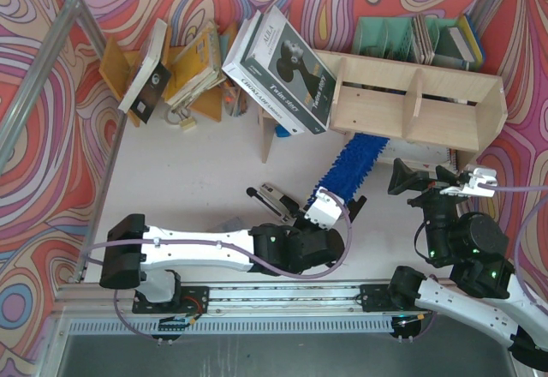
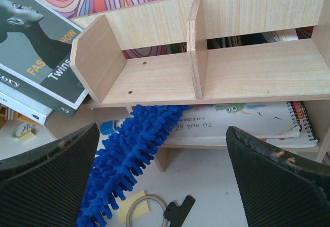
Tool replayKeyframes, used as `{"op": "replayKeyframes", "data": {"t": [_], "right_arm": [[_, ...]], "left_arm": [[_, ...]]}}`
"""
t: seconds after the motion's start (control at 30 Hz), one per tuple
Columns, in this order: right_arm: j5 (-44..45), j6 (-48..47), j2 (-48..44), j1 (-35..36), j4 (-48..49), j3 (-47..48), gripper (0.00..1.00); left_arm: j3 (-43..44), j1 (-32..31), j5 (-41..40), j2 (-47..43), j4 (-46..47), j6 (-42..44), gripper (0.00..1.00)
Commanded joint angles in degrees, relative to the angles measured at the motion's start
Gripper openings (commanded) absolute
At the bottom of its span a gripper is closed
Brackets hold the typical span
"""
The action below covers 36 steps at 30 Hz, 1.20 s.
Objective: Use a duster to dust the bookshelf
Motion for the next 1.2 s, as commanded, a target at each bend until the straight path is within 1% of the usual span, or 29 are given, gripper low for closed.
{"op": "replayKeyframes", "data": {"t": [0.0, 0.3, 0.4, 0.5, 0.67, 0.93, 1.03, 1.17], "right_arm": [[-0.1, -0.2, 0.1, -0.1, 1.2, 0.0, 0.99], [0.0, -0.6, 0.3, -0.1, 1.4, 0.0, 0.99], [0.0, -0.9, 0.5, -0.1, 1.7, -0.1, 0.99], [0.0, -0.9, 0.7, -0.1, 1.8, -0.1, 0.99], [-0.2, -0.8, 0.7, -0.1, 1.8, -0.2, 0.99], [-0.2, -0.5, 0.6, -0.1, 1.5, -0.1, 0.99], [-0.2, -0.3, 0.6, -0.1, 1.5, -0.2, 0.99], [-0.2, -0.2, 0.7, -0.1, 1.5, -0.2, 0.99]], "left_arm": [[-0.8, -0.1, -3.7, -2.5, 1.8, 1.1, 0.00], [-2.6, -0.1, 1.2, 3.0, 0.3, -2.5, 0.00], [-1.1, -0.1, 3.2, 5.1, -1.9, -2.7, 0.00], [0.1, -0.1, 3.3, 5.8, -3.8, -2.7, 0.00], [1.0, -0.2, 0.8, 2.3, -4.5, -1.2, 0.00], [2.9, -0.7, -5.1, -4.6, -8.2, -0.4, 0.00], [1.5, -0.8, -6.1, -6.4, -7.7, -0.9, 0.00], [-1.7, -0.7, -4.6, -6.3, -5.5, -1.5, 0.00]]}}
